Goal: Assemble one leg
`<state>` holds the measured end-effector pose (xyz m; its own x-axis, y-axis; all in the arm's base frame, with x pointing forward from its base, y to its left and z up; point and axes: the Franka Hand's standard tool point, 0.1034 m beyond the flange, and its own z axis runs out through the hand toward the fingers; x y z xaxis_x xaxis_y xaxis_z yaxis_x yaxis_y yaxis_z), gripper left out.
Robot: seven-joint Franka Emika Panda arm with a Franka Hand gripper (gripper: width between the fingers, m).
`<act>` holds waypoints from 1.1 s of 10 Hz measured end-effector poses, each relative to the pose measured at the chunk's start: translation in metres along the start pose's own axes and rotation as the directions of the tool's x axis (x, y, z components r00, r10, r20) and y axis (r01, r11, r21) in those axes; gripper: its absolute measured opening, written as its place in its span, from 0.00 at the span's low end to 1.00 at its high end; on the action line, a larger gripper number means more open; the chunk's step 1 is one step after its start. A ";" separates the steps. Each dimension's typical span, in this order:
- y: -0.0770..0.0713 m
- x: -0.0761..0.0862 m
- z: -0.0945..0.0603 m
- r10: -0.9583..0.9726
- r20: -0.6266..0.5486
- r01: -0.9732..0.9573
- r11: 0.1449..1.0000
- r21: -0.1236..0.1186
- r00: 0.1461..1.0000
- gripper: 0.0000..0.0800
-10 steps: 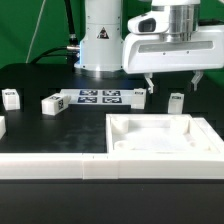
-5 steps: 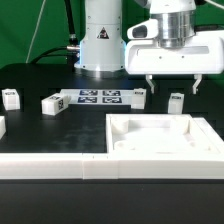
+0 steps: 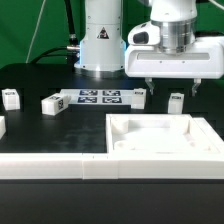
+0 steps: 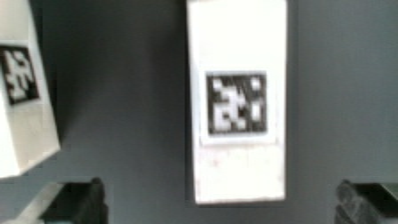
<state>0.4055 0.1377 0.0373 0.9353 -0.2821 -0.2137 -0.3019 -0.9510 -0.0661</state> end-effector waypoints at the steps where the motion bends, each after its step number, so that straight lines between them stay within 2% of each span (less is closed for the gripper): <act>1: -0.002 0.001 -0.002 -0.005 0.059 0.005 1.000 0.001 0.998 0.81; 4: -0.004 -0.008 -0.002 -0.036 0.302 0.040 0.999 -0.009 0.953 0.81; 6: -0.006 -0.002 0.003 -0.027 0.411 0.034 0.999 -0.008 0.911 0.81; 7: -0.004 -0.008 0.006 -0.032 0.497 0.043 0.999 -0.012 0.867 0.81; 8: -0.004 -0.006 0.010 -0.027 0.566 0.042 0.999 -0.014 0.824 0.81; 11: -0.009 -0.007 0.024 -0.026 0.614 0.049 0.999 -0.020 0.789 0.81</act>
Offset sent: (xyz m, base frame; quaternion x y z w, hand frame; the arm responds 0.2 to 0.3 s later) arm -0.0043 0.0176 0.0033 0.0337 -0.2505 -0.0107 0.9675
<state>0.3971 0.1510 0.0162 0.6327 -0.1199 -0.7651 -0.2519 -0.9661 -0.0569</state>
